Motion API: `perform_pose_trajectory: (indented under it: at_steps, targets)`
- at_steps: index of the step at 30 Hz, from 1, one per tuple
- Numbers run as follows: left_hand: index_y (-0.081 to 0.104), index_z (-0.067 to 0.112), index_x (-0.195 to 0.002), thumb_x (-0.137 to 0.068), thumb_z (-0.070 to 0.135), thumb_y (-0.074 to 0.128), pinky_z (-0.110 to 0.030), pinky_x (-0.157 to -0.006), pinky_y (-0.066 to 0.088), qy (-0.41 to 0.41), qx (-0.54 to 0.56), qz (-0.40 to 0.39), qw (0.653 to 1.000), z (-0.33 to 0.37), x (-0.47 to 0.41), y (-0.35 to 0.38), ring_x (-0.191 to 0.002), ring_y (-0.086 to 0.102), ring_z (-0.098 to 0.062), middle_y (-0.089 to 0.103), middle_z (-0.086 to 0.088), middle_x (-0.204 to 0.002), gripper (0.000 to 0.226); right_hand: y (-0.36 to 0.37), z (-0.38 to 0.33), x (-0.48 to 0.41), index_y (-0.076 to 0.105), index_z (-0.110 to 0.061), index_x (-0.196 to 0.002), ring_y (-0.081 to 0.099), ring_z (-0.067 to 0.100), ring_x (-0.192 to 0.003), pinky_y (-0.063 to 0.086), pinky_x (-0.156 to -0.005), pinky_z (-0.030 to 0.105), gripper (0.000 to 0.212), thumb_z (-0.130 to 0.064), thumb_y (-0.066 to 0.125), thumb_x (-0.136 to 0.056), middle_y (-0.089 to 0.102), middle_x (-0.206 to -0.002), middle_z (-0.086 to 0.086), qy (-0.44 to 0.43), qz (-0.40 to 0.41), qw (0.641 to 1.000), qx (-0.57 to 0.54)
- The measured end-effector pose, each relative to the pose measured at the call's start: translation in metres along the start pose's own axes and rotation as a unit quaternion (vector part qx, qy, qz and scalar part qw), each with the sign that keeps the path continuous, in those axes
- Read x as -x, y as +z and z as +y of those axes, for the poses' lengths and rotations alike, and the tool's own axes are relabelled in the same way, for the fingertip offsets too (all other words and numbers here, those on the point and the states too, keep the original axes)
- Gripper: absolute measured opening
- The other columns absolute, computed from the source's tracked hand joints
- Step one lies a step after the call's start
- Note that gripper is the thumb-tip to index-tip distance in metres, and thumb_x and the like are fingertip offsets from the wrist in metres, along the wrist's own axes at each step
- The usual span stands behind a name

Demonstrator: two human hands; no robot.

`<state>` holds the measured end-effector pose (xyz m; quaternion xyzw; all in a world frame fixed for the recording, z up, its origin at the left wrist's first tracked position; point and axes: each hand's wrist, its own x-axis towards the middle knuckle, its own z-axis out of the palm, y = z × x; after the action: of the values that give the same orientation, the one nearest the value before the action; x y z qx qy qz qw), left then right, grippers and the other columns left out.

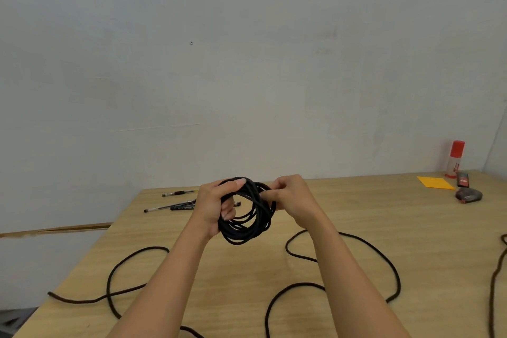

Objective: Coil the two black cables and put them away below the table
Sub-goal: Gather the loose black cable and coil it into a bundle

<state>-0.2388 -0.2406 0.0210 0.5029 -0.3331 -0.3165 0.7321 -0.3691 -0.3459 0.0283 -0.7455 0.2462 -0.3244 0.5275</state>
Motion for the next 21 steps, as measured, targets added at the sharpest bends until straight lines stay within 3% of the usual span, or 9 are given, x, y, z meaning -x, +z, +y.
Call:
perform_pose_trajectory:
  at_steps: [5, 7, 10, 14, 16, 19, 21]
  targets:
    - [0.054, 0.003, -0.066, -0.069, 0.018, 0.066, -0.011, -0.030, 0.021, -0.024, 0.051, -0.023, 0.998, -0.001, 0.002, 0.001, -0.022, 0.023, -0.007, 0.025, 0.004, -0.031, 0.019, -0.013, 0.000, -0.001, 0.057, 0.000, -0.086, 0.061, 0.018, -0.058, 0.053, -0.061, 0.027, 0.018, -0.009, 0.071, -0.079, 0.060, -0.069, 0.010, 0.100, -0.145, 0.975, -0.137]
    - [0.056, 0.003, -0.067, -0.069, 0.017, 0.067, -0.011, -0.031, 0.020, -0.023, 0.036, -0.025, 0.999, -0.002, 0.004, 0.003, -0.023, 0.023, -0.007, 0.026, 0.004, -0.032, 0.018, -0.016, -0.001, -0.002, 0.059, 0.000, -0.074, 0.061, 0.016, -0.057, 0.050, -0.062, 0.026, 0.013, -0.006, 0.066, -0.082, 0.063, -0.066, 0.008, 0.143, -0.170, 0.965, -0.137]
    - [0.061, 0.000, -0.073, -0.080, 0.007, 0.062, -0.013, -0.032, 0.020, -0.012, 0.010, -0.030, 0.999, -0.001, 0.006, 0.007, -0.025, 0.024, -0.007, 0.031, 0.004, -0.033, 0.011, -0.021, -0.002, -0.006, 0.064, -0.010, -0.060, 0.058, 0.015, -0.058, 0.043, -0.067, 0.026, 0.027, -0.002, 0.060, -0.086, 0.065, -0.062, 0.003, 0.191, -0.198, 0.951, -0.141]
    - [0.065, -0.004, -0.080, -0.082, 0.003, 0.062, -0.015, -0.032, 0.022, 0.014, -0.031, -0.044, 0.998, 0.001, 0.006, 0.010, -0.027, 0.026, -0.008, 0.044, 0.004, -0.037, 0.008, -0.022, -0.003, -0.009, 0.060, -0.007, -0.068, 0.063, 0.012, -0.054, 0.043, -0.067, 0.023, 0.020, 0.004, 0.056, -0.084, 0.066, -0.060, 0.002, 0.236, -0.191, 0.938, -0.169]
    - [0.068, -0.003, -0.082, -0.081, 0.003, 0.063, -0.016, -0.033, 0.024, 0.025, -0.056, -0.052, 0.997, 0.001, 0.005, 0.010, -0.028, 0.027, -0.008, 0.045, 0.002, -0.039, 0.008, -0.021, -0.003, -0.009, 0.062, -0.007, -0.064, 0.061, 0.011, -0.049, 0.042, -0.060, 0.019, 0.026, 0.008, 0.054, -0.084, 0.065, -0.058, 0.002, 0.250, -0.172, 0.937, -0.173]
    - [0.069, -0.004, -0.087, -0.082, 0.003, 0.063, -0.017, -0.034, 0.025, 0.036, -0.090, -0.056, 0.994, 0.002, 0.005, 0.011, -0.029, 0.028, -0.008, 0.045, 0.004, -0.038, 0.010, -0.019, -0.003, -0.008, 0.062, -0.012, -0.045, 0.049, 0.011, -0.050, 0.029, -0.054, 0.018, 0.045, 0.010, 0.052, -0.083, 0.059, -0.052, 0.001, 0.257, -0.133, 0.946, -0.144]
    - [0.070, -0.003, -0.088, -0.081, 0.002, 0.064, -0.017, -0.035, 0.025, 0.040, -0.094, -0.045, 0.994, 0.000, 0.006, 0.012, -0.030, 0.028, -0.008, 0.050, 0.003, -0.042, 0.010, -0.017, -0.006, -0.007, 0.057, -0.008, -0.053, 0.041, 0.011, -0.050, 0.023, -0.048, 0.018, 0.033, 0.012, 0.053, -0.079, 0.054, -0.055, 0.004, 0.267, -0.094, 0.951, -0.124]
